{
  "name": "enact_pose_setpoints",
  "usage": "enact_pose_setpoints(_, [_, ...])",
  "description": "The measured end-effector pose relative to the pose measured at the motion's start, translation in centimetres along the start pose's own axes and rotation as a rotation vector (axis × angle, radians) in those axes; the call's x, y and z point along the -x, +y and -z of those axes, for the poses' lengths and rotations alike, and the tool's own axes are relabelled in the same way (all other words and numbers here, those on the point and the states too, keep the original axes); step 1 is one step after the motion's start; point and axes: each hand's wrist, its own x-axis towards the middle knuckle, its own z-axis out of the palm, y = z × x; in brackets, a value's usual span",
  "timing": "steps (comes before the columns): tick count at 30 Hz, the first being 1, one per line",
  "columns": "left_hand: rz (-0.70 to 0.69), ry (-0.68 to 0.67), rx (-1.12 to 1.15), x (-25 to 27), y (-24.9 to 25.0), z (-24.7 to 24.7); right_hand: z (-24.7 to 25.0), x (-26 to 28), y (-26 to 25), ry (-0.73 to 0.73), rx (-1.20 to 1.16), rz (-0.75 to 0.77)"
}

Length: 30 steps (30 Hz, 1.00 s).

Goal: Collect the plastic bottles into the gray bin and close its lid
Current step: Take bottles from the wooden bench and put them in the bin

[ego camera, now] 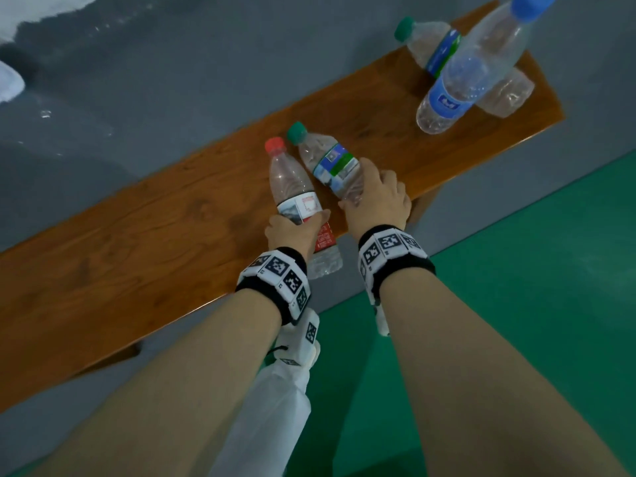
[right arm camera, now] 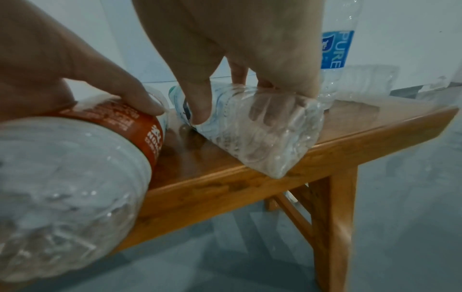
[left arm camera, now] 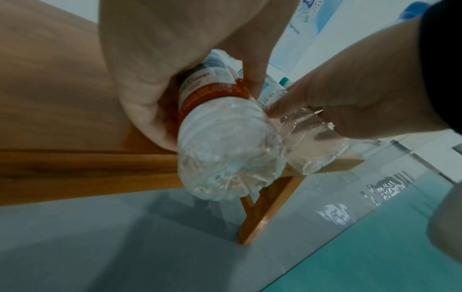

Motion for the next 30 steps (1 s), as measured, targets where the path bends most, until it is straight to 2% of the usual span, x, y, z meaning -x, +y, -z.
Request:
enact_pose_setpoints(7, [-0.103,-0.068,-0.095,3.0,-4.1,-1.1,-1.0,6.4,4.7,-0.055,-0.36,-0.182])
enact_pose_setpoints(12, [-0.162,-0.245,-0.146,6.9,-8.3,-2.4,-2.9,13.5,10.2,0.01,-0.466,-0.35])
enact_pose_setpoints(17, [-0.199,-0.394,-0.319,10.5,-17.0,-5.0,-6.4,22.3,17.0,0.127,-0.495,-0.577])
enact_pose_setpoints(23, [-0.194,-0.53,-0.437,15.4,-28.6,-7.1,-11.6,33.8,24.5,0.129,-0.634,-0.869])
enact_pose_setpoints(27, [-0.228,-0.581,-0.657,18.2,-36.5,-8.9,-15.4,42.4,29.2,0.173,-0.676,-1.038])
enact_pose_setpoints(30, [-0.313,-0.657,-0.807,20.8,-43.0,-10.7,-18.8,48.8,33.0,0.213,-0.733,-1.165])
